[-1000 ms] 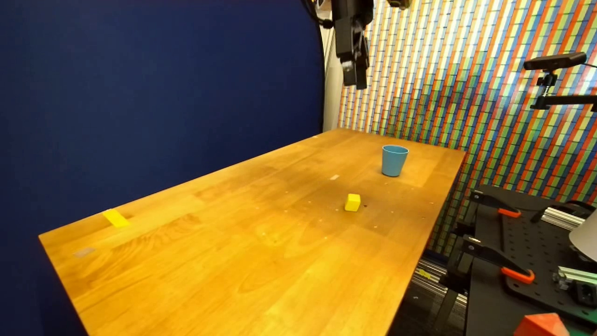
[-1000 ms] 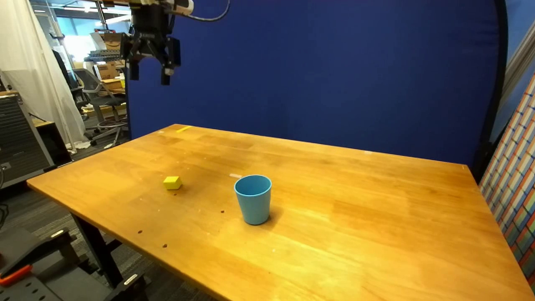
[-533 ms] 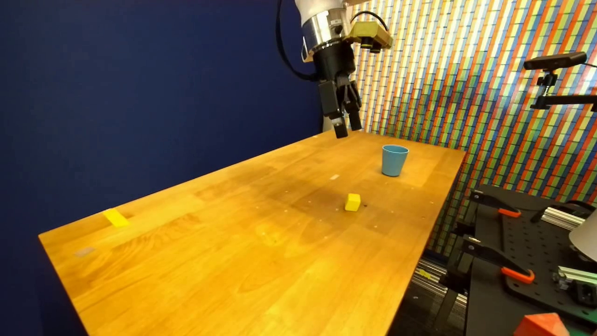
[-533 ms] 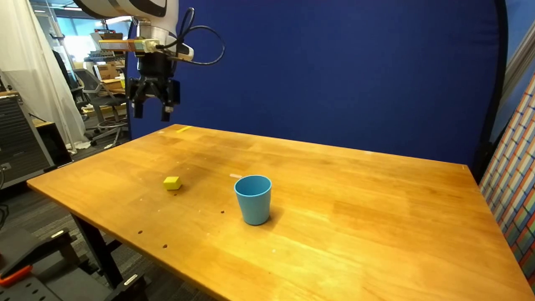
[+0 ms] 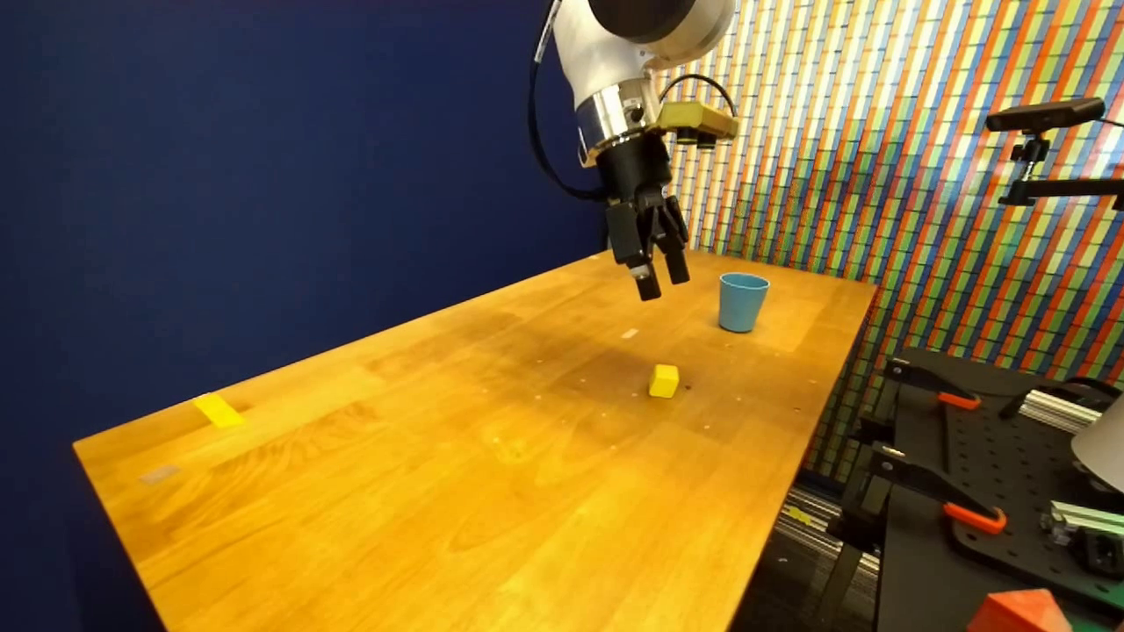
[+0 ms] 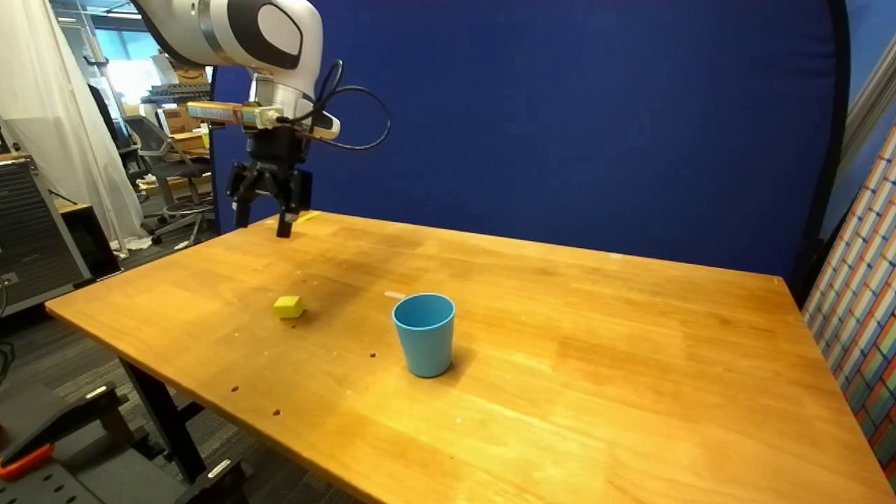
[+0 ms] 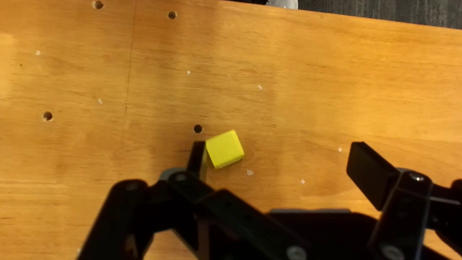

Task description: Put the cube in the cup

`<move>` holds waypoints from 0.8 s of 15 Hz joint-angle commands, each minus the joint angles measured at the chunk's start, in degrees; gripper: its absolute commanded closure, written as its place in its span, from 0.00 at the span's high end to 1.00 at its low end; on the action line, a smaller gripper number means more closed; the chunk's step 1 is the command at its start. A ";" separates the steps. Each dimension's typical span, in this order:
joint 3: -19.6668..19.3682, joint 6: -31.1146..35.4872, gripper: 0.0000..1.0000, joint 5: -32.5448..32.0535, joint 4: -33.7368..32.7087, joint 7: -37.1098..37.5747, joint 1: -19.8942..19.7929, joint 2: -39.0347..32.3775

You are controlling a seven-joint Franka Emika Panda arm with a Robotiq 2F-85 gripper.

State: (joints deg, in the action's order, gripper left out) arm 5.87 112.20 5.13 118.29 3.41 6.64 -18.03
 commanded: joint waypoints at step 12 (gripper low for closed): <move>-2.74 0.27 1.00 -2.64 -6.51 7.21 1.46 -16.05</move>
State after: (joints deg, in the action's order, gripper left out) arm 4.48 114.28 4.51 116.15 7.45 6.64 -30.65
